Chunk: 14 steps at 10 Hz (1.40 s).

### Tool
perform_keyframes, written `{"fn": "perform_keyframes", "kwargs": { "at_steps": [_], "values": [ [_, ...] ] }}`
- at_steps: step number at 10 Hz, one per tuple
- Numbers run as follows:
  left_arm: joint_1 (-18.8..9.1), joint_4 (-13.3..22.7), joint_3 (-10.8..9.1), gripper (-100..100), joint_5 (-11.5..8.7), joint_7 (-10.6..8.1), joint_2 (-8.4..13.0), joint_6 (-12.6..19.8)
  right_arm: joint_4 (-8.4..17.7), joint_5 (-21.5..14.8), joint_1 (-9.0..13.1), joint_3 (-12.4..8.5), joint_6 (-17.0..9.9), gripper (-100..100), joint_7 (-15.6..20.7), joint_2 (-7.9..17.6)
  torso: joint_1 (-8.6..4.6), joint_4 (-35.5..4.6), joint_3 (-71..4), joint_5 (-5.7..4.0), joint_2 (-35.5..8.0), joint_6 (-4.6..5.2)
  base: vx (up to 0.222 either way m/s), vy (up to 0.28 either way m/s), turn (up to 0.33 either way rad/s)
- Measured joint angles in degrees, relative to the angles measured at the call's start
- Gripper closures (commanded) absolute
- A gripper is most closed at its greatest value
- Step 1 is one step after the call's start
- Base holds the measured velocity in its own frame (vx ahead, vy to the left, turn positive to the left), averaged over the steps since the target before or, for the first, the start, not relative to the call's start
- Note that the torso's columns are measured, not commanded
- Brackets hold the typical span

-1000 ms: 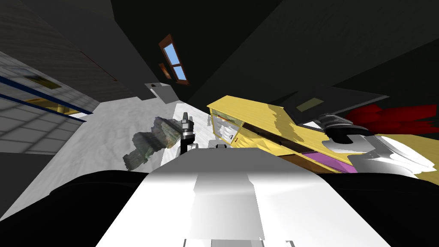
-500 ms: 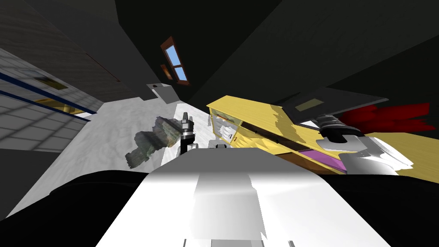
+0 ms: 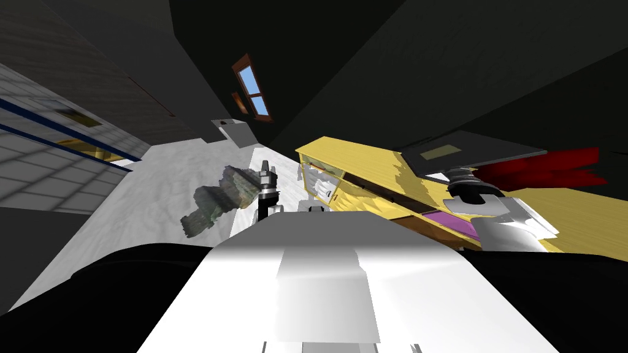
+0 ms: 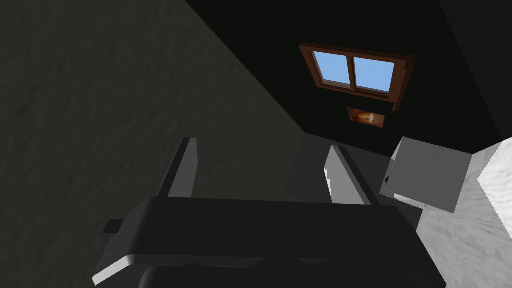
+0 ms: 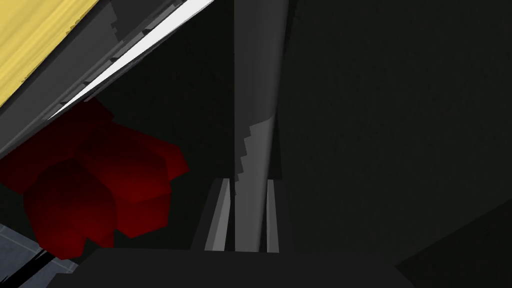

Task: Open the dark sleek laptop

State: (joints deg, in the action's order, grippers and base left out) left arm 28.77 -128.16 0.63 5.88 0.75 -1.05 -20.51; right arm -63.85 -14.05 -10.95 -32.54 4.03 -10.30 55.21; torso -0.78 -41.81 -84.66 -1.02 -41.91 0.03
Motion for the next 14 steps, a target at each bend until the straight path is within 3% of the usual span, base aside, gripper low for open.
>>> {"fn": "perform_keyframes", "kwargs": {
  "at_steps": [2,5,6,9,13,14],
  "values": [
    [0.0,0.0,0.0,0,0.0,0.0,0.0,0.0,-0.9,1.3,0.2,0.3,-1.1,100,-1.0,-1.1,0.13,0.0,0.0,0.07,0.0,-0.09,-0.017,-0.014,0.0],
    [0.0,0.0,0.0,0,0.0,0.0,0.0,0.0,1.6,2.2,1.9,0.5,0.1,100,-1.3,-2.6,0.12,0.0,0.1,-0.05,0.0,-0.16,-0.022,-0.015,0.004],
    [0.0,0.0,0.0,0,0.0,0.0,0.0,0.0,1.5,2.3,2.0,0.4,0.0,-100,-1.5,-2.5,0.0,-0.2,0.1,0.13,0.0,-0.12,-0.031,0.028,0.055],
    [0.0,0.0,0.0,0,0.0,0.0,0.0,0.0,0.7,3.6,0.7,0.9,-2.3,-100,-3.6,1.1,0.74,-0.5,0.1,0.98,-0.4,-0.03,-0.041,0.022,0.063],
    [0.0,0.0,0.0,0,0.0,0.0,0.0,0.0,-1.2,5.5,-1.7,1.6,-6.1,-100,-6.6,5.7,1.11,-0.6,0.1,1.31,-0.5,-0.04,-0.036,0.024,0.046],
    [0.0,0.0,0.0,0,0.0,0.0,0.0,0.0,-0.5,5.9,-1.6,2.0,-6.4,-100,-7.3,7.1,1.07,-0.5,0.1,1.28,-0.4,-0.03,-0.031,0.023,0.056]
  ]
}}
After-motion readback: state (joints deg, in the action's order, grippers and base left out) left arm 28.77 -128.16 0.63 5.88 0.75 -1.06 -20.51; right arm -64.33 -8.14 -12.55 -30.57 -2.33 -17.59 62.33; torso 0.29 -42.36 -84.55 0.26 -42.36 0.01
